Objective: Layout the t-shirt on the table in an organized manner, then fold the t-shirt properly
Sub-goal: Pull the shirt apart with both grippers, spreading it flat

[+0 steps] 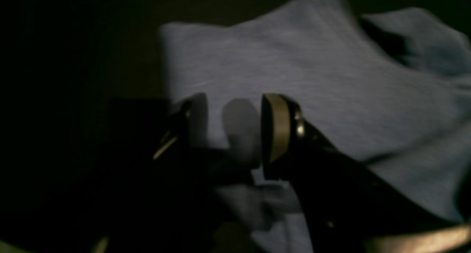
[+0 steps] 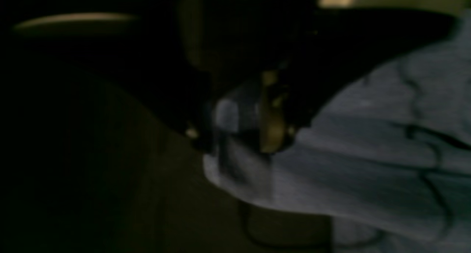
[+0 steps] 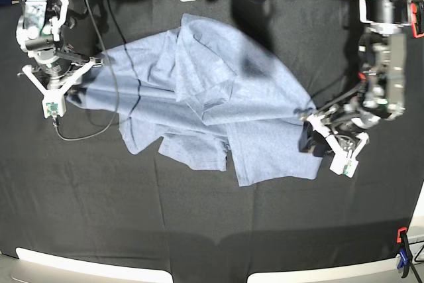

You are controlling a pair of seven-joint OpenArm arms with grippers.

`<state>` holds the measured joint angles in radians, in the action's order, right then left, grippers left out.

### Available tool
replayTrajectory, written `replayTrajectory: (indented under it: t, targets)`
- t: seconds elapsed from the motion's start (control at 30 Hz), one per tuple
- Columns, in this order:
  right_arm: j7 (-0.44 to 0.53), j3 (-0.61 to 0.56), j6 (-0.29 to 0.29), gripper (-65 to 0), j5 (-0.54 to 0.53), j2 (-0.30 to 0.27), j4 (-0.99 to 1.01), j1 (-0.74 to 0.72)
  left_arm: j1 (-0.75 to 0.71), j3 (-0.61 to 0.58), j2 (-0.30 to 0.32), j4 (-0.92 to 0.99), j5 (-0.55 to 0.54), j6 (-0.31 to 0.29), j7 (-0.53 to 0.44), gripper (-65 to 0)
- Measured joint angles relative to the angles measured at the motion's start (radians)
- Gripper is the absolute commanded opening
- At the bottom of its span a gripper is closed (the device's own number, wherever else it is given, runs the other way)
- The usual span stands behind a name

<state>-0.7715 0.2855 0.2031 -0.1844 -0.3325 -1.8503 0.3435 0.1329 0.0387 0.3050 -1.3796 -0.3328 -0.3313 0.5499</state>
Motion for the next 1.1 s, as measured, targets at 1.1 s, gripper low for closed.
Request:
replayTrajectory:
  t: [1.1]
  targets:
    - [-0.018, -0.272, 0.08, -35.9, -0.107, -0.002, 0.299, -0.482, 0.195, 0.002, -0.026, 0.345, -0.049, -0.071, 0.031, -41.8]
